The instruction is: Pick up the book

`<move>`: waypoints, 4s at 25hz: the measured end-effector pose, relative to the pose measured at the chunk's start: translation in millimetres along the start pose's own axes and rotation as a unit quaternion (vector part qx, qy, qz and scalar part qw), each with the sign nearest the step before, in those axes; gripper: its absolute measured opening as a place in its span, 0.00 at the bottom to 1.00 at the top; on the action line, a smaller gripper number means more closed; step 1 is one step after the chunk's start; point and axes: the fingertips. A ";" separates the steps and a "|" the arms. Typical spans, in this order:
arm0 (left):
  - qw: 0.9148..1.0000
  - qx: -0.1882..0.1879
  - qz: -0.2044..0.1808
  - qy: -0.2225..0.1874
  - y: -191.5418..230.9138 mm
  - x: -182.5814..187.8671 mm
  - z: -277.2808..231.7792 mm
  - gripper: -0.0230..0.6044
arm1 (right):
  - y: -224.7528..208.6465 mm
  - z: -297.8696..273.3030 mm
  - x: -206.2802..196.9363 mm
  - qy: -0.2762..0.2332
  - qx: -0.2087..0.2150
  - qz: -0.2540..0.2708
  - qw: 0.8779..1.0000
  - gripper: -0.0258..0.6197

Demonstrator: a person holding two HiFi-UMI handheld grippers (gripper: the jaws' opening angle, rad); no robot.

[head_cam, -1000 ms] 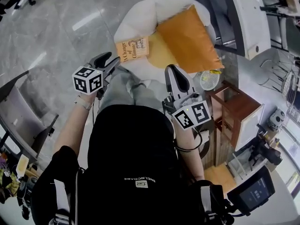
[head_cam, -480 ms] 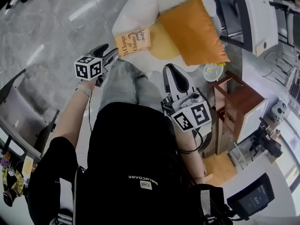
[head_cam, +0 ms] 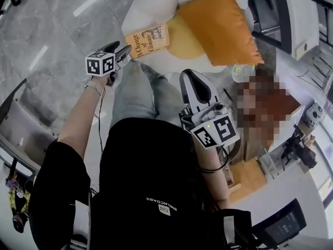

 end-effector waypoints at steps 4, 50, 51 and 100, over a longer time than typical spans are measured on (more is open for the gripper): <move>1.000 0.010 0.001 0.017 25.5 -10.2 -21.7 0.45 | -8.7 -12.6 -9.2 0.006 -0.004 -0.008 1.000 0.10; 0.992 -0.034 -0.034 0.112 118.9 -78.7 -158.7 0.48 | -47.3 -72.5 -97.9 0.037 -0.032 -0.067 0.997 0.10; 0.992 -0.033 -0.039 0.113 118.4 -79.1 -158.4 0.47 | -47.4 -71.0 -97.8 0.036 -0.032 -0.067 0.997 0.10; 0.972 0.124 -0.182 0.084 -18.9 -54.2 20.1 0.29 | -6.9 107.8 -9.4 -0.075 0.028 -0.065 0.995 0.10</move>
Point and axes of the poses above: the fingertips, and each gripper's own axes: z backward along the fingers, y to its left, x out of its top, and after that the axes turned 1 degree about -y, right-handed
